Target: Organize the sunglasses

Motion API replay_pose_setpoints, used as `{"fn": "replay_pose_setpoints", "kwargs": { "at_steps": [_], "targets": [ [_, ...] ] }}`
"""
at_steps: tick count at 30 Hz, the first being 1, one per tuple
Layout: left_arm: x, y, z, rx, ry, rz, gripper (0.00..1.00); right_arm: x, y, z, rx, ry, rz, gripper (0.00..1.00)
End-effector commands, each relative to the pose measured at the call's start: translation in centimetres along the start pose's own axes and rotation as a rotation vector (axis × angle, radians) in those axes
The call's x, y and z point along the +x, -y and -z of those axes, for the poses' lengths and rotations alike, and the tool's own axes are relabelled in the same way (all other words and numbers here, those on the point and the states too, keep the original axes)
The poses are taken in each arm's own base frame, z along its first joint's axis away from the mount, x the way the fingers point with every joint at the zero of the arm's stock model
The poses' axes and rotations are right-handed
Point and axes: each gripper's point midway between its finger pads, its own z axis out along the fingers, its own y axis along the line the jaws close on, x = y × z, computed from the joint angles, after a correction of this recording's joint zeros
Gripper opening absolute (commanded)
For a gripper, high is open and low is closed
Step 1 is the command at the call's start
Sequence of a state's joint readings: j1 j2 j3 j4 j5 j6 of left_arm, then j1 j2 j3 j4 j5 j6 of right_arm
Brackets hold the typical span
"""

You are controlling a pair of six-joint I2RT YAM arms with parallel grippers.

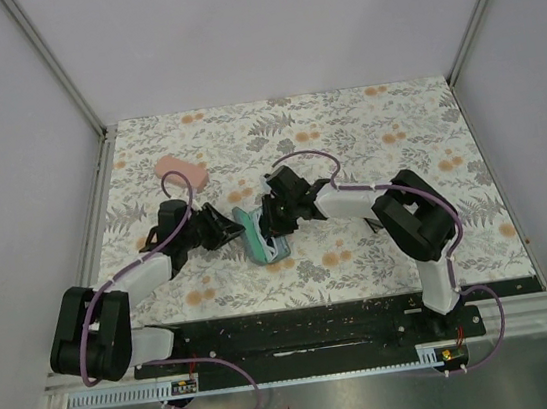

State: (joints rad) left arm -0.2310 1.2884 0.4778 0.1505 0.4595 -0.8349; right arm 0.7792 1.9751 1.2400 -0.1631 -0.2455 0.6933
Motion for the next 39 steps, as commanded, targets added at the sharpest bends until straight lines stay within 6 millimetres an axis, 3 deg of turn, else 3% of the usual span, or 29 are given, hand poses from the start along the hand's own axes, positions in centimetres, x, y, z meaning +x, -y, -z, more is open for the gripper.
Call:
{"fn": "replay_pose_setpoints", "kwargs": {
  "at_steps": [1, 8, 17, 23, 32, 39],
  "targets": [
    [-1.1, 1.3, -0.7, 0.029, 0.019, -0.027, 0.35, -1.2, 0.0, 2.3, 0.067, 0.067, 0.035, 0.34],
    [-1.7, 2.2, -0.4, 0.030, 0.029, -0.053, 0.34, -2.2, 0.3, 4.8, 0.138, 0.103, 0.074, 0.44],
    [-1.6, 3.1, -0.7, 0.044, 0.017, -0.072, 0.33, -2.5, -0.6, 6.6, 0.114, 0.116, 0.115, 0.38],
    [-1.3, 3.7, -1.4, 0.045, 0.000, -0.085, 0.29, -2.9, 0.2, 8.7, 0.152, 0.150, 0.129, 0.37],
    [-1.4, 4.4, -1.4, 0.054, 0.007, -0.100, 0.24, -2.5, 4.8, 8.7, 0.212, 0.113, 0.040, 0.22],
    [-1.5, 4.7, -1.4, 0.061, 0.003, -0.101, 0.17, -1.5, 6.6, 5.6, 0.233, 0.034, 0.031, 0.14]
  ]
}}
